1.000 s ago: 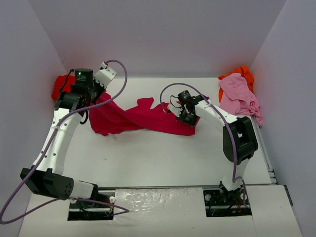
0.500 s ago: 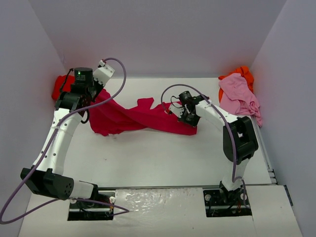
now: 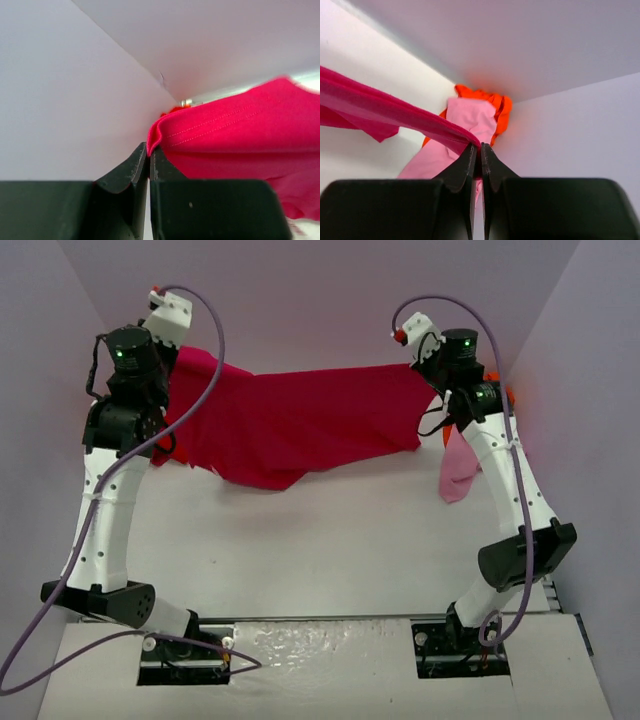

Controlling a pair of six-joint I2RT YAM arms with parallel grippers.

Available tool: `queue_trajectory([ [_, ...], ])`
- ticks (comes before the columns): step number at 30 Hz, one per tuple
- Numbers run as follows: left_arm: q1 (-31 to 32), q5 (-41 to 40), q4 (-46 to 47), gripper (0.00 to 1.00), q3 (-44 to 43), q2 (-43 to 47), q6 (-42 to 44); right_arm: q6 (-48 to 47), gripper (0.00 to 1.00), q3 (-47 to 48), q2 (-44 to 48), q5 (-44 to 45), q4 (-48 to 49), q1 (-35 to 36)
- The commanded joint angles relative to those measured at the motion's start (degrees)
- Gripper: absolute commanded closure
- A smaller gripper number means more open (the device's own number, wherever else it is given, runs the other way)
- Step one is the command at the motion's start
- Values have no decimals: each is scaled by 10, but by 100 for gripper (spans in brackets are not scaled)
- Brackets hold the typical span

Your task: Fold and stack the t-shirts

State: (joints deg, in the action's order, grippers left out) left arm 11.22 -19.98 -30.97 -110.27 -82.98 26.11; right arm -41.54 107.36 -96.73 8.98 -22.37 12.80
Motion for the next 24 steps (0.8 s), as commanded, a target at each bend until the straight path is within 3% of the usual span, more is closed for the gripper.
queue_trajectory([
  [1, -3, 3, 18, 100, -82, 37, -33, 17, 100, -1, 104, 1, 81, 7],
  [6, -5, 53, -43, 100, -127, 67, -66, 54, 100, -15, 178, -37, 71, 6],
  [14, -6, 221, -172, 100, -263, 107, -72, 67, 100, -32, 260, -116, 17, -19],
  [24, -7, 259, -239, 100, -400, 111, -64, 90, 100, 56, 281, -194, -53, -46],
])
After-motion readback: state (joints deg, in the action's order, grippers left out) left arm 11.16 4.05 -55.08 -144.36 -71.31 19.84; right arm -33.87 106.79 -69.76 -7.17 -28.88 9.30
